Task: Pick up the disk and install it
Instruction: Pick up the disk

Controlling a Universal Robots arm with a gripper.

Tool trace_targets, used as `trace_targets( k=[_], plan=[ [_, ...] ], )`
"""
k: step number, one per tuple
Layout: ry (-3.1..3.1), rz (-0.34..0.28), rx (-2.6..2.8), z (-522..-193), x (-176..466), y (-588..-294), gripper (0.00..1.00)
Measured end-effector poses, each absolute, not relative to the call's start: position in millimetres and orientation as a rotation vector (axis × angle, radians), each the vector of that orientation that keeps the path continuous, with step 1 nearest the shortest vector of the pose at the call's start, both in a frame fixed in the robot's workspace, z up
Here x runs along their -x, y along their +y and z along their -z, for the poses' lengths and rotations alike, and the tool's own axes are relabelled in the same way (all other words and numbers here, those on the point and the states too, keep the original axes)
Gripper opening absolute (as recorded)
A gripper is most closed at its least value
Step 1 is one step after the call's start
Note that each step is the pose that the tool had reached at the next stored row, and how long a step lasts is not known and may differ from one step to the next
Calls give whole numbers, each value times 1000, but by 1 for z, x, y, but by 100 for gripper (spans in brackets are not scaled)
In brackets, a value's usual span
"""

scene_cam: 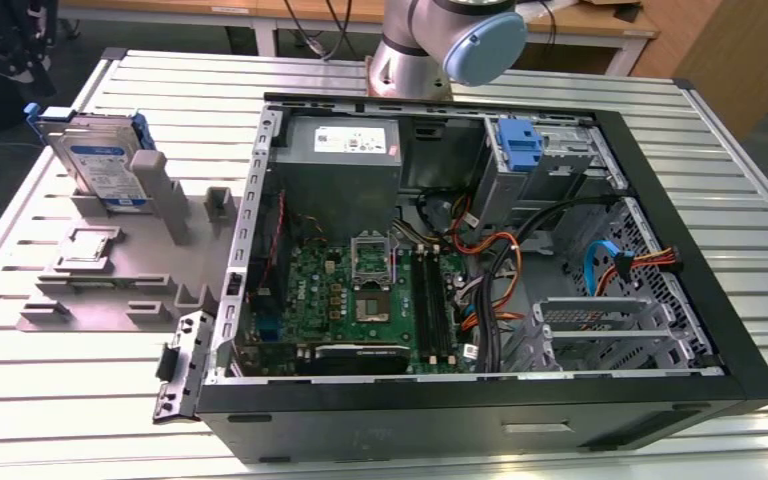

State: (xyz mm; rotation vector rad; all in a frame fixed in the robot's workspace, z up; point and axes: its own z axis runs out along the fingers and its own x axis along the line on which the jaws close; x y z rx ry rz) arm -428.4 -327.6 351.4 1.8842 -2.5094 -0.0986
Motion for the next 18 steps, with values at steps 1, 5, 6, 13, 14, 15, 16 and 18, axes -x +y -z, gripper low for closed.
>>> trace_targets(
  k=[1,5,6,13,14,15,16,18],
  plan=[
    [-2495,99,-1903,-351,428,-328,10],
    [-2472,97,-1933,-350,428,-328,10],
    [-2472,97,-1933,-350,428,-328,10],
    [-2471,97,-1934,-350,428,-328,10],
    [-2470,97,-1936,-350,428,-328,10],
    [-2465,97,-1941,-350,428,-328,10],
    [-2457,97,-1951,-350,428,-328,10],
    [-2428,96,-1986,-350,428,-328,10]
  ],
)
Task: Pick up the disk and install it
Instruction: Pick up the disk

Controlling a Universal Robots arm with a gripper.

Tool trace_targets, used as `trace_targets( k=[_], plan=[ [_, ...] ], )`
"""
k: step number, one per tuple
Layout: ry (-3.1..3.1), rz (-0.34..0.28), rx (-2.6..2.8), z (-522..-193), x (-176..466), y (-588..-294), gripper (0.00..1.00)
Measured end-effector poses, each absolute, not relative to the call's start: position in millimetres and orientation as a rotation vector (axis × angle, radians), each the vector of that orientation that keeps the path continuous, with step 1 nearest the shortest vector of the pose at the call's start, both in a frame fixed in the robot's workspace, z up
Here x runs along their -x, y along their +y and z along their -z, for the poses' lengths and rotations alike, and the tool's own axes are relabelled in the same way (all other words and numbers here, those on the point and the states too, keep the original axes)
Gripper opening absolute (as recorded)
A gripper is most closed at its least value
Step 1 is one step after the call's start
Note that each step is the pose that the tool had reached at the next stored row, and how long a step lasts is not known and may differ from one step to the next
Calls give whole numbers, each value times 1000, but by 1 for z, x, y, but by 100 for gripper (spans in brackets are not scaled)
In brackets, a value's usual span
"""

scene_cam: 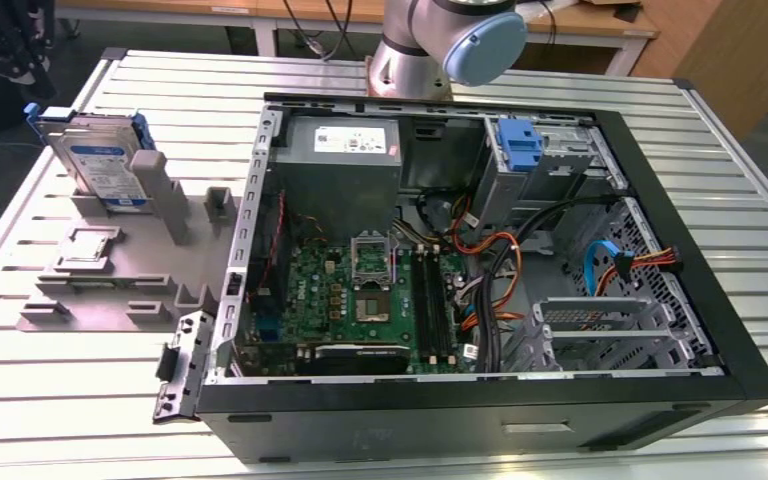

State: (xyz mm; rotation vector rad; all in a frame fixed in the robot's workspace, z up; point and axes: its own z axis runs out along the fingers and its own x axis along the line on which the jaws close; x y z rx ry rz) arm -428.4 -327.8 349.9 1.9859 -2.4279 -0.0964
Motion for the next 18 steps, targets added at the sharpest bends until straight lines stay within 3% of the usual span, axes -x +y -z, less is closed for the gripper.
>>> trace_targets(
  k=[15,18],
  plan=[
    [-2400,96,-2019,-350,428,-328,10],
    [-2400,96,-2019,-350,428,-328,16]
  ],
)
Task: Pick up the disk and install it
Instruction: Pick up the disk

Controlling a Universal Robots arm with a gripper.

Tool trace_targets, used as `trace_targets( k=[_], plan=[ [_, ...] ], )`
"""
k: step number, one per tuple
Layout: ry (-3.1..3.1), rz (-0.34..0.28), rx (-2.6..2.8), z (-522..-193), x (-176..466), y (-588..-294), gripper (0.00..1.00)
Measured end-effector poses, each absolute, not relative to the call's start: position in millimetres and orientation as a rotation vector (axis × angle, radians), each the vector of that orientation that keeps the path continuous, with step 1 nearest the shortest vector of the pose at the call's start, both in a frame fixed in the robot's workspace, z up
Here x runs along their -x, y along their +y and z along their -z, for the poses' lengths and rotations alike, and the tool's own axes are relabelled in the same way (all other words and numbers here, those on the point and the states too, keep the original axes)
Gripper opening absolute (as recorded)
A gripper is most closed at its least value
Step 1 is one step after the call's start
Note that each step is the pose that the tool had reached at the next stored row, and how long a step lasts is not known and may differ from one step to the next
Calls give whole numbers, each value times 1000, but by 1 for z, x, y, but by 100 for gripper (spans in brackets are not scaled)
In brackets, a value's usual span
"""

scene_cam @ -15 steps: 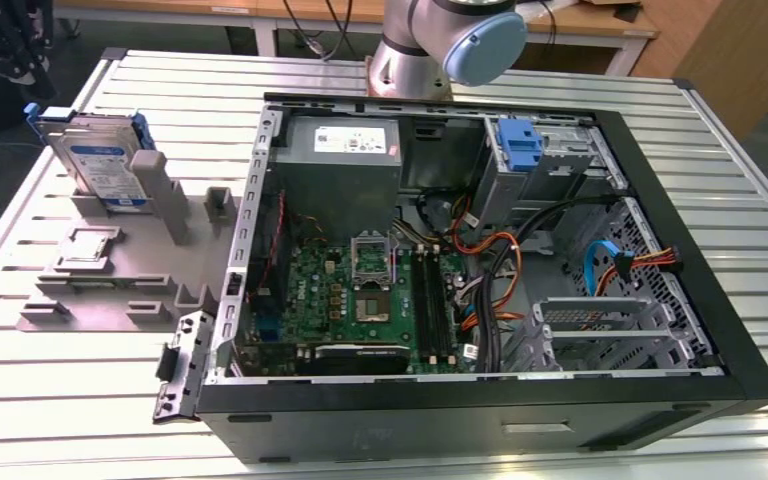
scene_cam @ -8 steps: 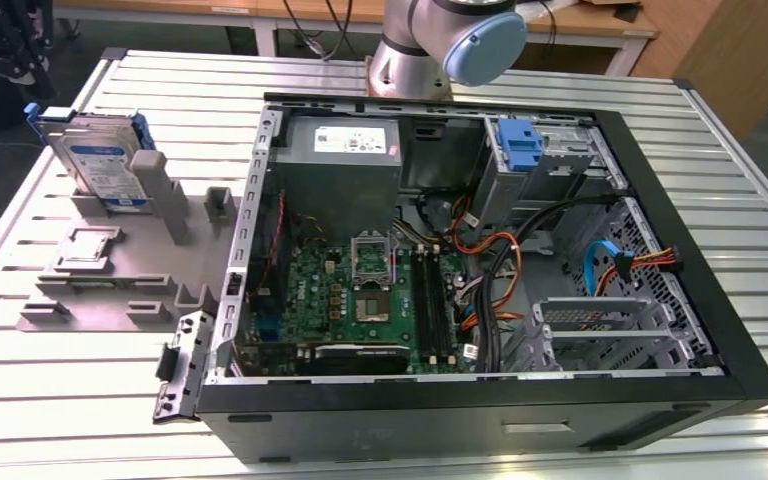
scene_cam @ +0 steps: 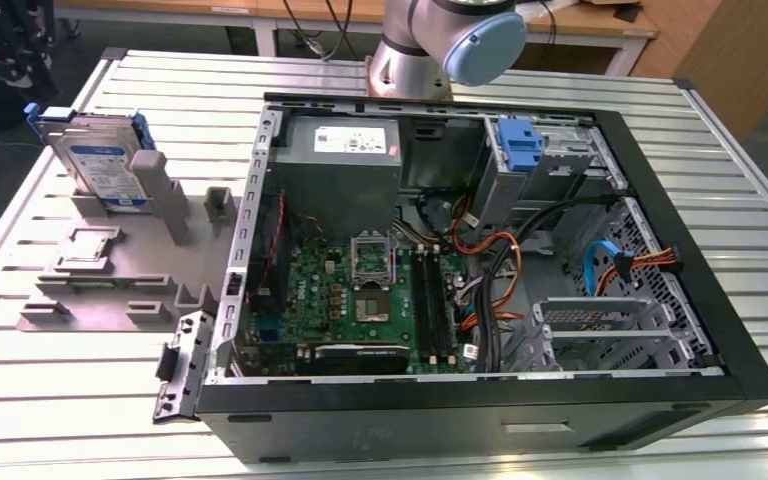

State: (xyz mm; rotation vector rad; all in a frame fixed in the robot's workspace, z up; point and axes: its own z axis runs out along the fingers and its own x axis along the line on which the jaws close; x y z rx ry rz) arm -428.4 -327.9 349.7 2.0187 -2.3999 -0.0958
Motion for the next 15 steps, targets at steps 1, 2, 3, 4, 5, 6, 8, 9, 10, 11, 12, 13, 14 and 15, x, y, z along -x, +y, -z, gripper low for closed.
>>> trace_targets(
  k=[1,2,3,4,5,6,8,9,10,11,12,13,14,15],
  plan=[
    [-2400,96,-2019,-350,428,-328,23],
    [-2400,96,-2019,-350,428,-328,29],
    [-2400,96,-2019,-350,428,-328,29],
    [-2400,96,-2019,-350,428,-328,35],
    [-2400,96,-2019,-350,428,-328,35],
    [-2400,96,-2019,-350,428,-328,41],
    [-2400,96,-2019,-350,428,-328,53],
    [-2400,96,-2019,-350,428,-328,53],
    [-2400,95,-2019,-350,428,-328,53],
    [-2402,92,-2021,-350,429,-328,59],
    [-2406,86,-2024,-349,429,-328,59],
    [-2410,79,-2028,-349,430,-328,59],
    [-2412,73,-2033,-348,430,-328,59],
    [-2414,67,-2037,-348,431,-329,59]
  ],
)
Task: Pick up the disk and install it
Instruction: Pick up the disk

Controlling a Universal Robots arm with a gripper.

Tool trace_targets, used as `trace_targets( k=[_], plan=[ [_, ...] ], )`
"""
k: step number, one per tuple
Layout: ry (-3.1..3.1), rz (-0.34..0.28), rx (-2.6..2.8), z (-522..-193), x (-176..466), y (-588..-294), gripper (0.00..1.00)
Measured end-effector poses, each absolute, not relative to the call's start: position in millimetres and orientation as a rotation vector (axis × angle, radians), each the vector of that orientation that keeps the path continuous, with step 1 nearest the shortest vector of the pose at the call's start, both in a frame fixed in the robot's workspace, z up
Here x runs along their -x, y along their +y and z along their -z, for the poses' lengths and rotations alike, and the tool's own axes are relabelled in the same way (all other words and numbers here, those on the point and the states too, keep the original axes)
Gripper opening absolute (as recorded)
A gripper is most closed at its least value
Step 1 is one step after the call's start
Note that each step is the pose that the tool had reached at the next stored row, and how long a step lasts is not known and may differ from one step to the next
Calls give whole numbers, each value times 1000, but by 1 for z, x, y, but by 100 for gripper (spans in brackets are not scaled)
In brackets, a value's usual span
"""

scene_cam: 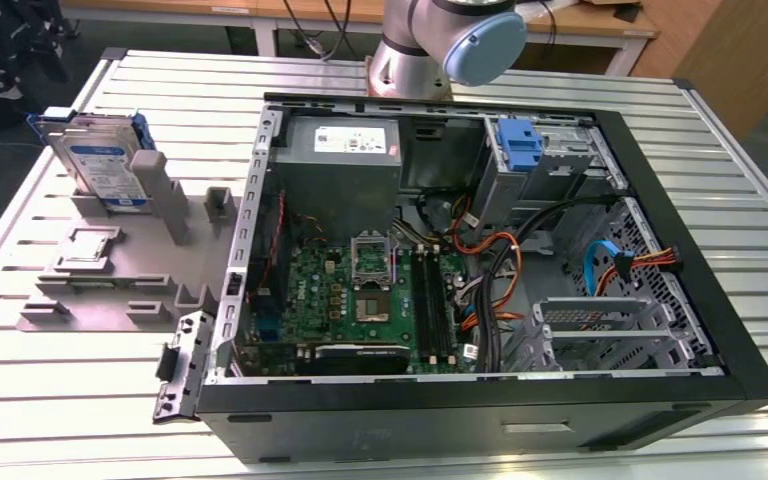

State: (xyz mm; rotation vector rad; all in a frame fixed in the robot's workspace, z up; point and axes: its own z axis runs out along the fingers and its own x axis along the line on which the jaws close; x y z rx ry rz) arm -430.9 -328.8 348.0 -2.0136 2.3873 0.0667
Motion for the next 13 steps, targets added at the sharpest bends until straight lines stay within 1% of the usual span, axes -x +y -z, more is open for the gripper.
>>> trace_targets(
  k=[2,13],
  plan=[
    [2378,-60,2016,-347,432,-329,59],
    [2302,-61,2105,-335,432,-329,59]
  ],
)
